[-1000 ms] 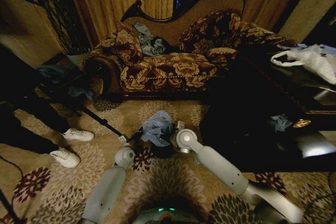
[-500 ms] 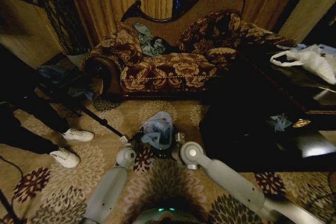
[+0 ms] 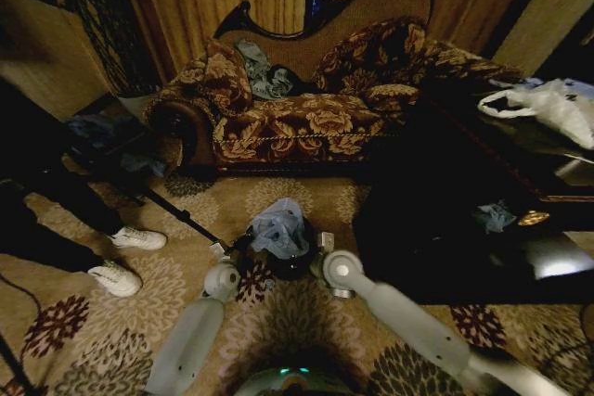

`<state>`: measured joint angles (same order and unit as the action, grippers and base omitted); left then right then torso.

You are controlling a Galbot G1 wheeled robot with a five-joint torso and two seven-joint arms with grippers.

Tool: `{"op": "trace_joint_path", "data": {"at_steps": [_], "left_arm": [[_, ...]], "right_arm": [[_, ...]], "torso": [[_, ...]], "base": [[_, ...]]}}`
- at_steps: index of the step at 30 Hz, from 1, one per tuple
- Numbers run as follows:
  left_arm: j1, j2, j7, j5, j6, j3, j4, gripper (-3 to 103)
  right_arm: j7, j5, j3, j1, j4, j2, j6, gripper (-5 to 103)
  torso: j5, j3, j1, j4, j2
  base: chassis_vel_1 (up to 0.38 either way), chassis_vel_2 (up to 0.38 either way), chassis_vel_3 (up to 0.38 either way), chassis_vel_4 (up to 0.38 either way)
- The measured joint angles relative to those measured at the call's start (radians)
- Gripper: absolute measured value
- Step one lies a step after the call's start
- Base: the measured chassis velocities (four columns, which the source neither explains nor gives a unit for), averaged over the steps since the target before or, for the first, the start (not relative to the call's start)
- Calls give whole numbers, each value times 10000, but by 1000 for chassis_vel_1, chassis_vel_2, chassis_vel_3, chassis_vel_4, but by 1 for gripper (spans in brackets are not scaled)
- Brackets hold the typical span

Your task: Place a garbage bag over the trash bin.

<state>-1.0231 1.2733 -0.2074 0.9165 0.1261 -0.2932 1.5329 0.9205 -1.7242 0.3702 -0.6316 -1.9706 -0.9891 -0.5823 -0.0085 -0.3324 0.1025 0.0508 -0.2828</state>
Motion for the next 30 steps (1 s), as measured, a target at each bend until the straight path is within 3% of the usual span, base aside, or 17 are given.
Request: {"op": "trace_joint_path", "data": {"at_steps": [3,5,8,14,21,24,25,30], "left_arm": [[-57,-14,-8,-16,9,-27,61,0],[-73,-16,-8,-21,10,-30,70,0],[-136,7,5,-125,6,-35,74,0],[-215,110,5,-328,-7,-20,70,0],[-339,244,2,-532,-30,-4,147,0],[-350,275,-1,-557,-37,-2,153,0],[-364,306,-3,-569,-44,-2,157,0],[-375,345,-5,-601,-57,-3,157,0]], "right_arm": [[-462,162,-511,-103,-447,482,2,22],[-598,258,-645,-96,-467,482,21,22],[-1038,689,-912,198,-162,85,228,38],[-1295,1216,-644,563,539,-679,569,54],[-1881,2161,-238,559,1686,-1330,727,87],[-2007,2329,-233,579,1983,-1431,726,92],[-2096,2442,-202,637,2209,-1514,726,99],[-2124,2522,-119,752,2567,-1756,729,100]], "torso": [[-1,0,0,4,0],[0,0,0,4,0],[1,0,0,1,0],[-1,0,1,-1,0],[-1,0,0,0,0],[-1,0,0,1,0],[-1,0,0,2,-1],[-1,0,0,1,0]], "base": [[0,0,0,0],[0,0,0,0],[0,0,0,0],[0,0,0,0],[0,0,0,0],[0,0,0,0],[0,0,0,0],[0,0,0,0]]}}
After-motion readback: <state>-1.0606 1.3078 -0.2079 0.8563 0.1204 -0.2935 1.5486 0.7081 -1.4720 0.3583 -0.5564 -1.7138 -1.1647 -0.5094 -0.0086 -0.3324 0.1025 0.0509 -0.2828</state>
